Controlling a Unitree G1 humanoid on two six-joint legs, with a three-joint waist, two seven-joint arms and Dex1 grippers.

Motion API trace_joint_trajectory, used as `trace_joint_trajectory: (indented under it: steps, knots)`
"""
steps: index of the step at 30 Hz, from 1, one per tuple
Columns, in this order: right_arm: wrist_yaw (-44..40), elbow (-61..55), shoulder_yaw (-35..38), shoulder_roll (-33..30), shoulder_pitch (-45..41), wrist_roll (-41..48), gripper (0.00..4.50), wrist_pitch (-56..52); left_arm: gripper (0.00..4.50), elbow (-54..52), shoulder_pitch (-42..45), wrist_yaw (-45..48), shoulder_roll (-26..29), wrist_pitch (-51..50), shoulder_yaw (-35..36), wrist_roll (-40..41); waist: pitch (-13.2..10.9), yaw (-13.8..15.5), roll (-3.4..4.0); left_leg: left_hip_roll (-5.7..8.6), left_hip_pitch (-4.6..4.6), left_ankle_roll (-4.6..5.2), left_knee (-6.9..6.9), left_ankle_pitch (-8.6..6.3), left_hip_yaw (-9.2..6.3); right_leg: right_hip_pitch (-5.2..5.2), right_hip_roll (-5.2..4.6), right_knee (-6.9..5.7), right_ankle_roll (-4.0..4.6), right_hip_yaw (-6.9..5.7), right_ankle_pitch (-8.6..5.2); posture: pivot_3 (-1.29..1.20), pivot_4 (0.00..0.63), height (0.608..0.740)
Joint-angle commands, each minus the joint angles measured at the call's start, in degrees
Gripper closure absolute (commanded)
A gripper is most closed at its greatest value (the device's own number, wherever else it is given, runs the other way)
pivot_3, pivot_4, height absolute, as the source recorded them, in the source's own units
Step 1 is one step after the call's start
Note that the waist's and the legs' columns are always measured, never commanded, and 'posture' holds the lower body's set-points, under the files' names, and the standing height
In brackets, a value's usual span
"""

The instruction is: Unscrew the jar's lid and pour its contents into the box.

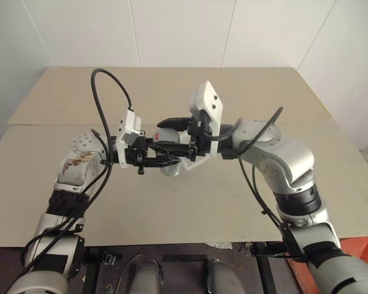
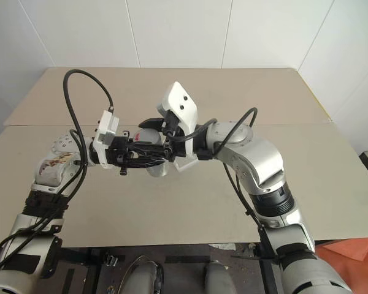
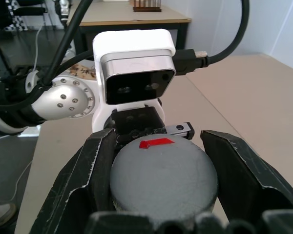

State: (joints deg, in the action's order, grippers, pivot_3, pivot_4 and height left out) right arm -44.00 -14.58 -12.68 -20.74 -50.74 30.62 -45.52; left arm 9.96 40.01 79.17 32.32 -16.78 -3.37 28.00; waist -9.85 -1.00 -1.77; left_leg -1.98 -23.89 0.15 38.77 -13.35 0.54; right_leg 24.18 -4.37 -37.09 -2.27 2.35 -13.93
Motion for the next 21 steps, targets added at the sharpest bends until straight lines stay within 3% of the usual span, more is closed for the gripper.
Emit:
trace_joint_trajectory:
  steps: [1, 5, 7, 9, 15, 17, 21]
  knots:
    - [-8.39, 3.55, 2.12, -0.73, -1.21, 2.2, 1.75, 5.15, 2.58, -1.33, 2.77, 4.6, 1.62, 1.34, 1.1, 1.54, 0.0, -0.02, 0.0, 0.0, 0.0, 0.0, 0.0, 0.0, 0.0, 0.0, 0.0, 0.0, 0.0, 0.0, 0.0, 0.0, 0.15, 0.74]
    - [-25.57, 11.05, 1.41, -1.71, -2.8, 4.27, 1.75, 13.36, 2.58, -2.35, 3.83, 10.01, 2.76, 0.09, 0.99, 3.56, -0.01, -0.04, 0.01, 0.0, 0.0, 0.0, 0.0, 0.0, 0.01, 0.0, 0.02, 0.01, 0.0, 0.0, 0.0, 0.0, 0.15, 0.74]
    - [-39.79, 18.51, -0.26, -1.3, -6.12, 4.88, 1.75, 18.99, 2.58, -6.68, 3.79, 12.68, 4.54, -4.5, 0.64, 8.3, -0.02, -0.15, 0.02, 0.0, 0.0, 0.0, 0.0, 0.0, 0.02, -0.01, 0.02, 0.03, 0.0, 0.0, 0.0, 0.0, 0.15, 0.74]
    - [-46.99, 23.53, -2.07, -1.41, -8.45, 6.7, 1.75, 23.07, 2.58, -9.42, 3.55, 13.33, 5.96, -6.43, -0.22, 11.29, -0.03, -0.4, 0.04, -0.02, 0.0, 0.0, 0.0, 0.0, 0.02, -0.01, 0.04, 0.03, 0.0, 0.01, 0.0, 0.0, 0.15, 0.74]
    - [-48.5, 32.25, -11.16, -2.5, -13.9, 10.72, 1.75, 32.89, 2.58, -13.47, 2.56, 13.33, 7.25, -6.57, -2.18, 13.36, -0.04, -0.99, 0.05, -0.08, 0.06, 0.0, 0.0, 0.0, 0.0, -0.02, 0.05, -0.02, 0.0, 0.0, 0.0, 0.0, 0.15, 0.74]
    - [-48.5, 33.9, -11.18, -1.86, -14.38, 10.2, 1.04, 34.5, 2.58, -13.47, 2.15, 13.25, 6.63, -6.46, -1.59, 12.21, -0.04, -1.05, 0.05, -0.07, 0.06, 0.0, 0.0, 0.0, 0.0, -0.01, 0.05, -0.03, 0.0, 0.0, 0.0, 0.0, 0.15, 0.74]
    - [-46.34, 33.85, -6.71, -0.99, -12.87, 7.01, 0.1, 33.96, 2.58, -13.02, -0.09, 11.63, 6.81, -6.15, -0.17, 10.96, -0.04, -1.02, 0.05, -0.06, 0.04, 0.0, 0.01, 0.0, 0.01, 0.0, 0.02, -0.03, 0.0, -0.01, 0.0, 0.0, 0.15, 0.74]
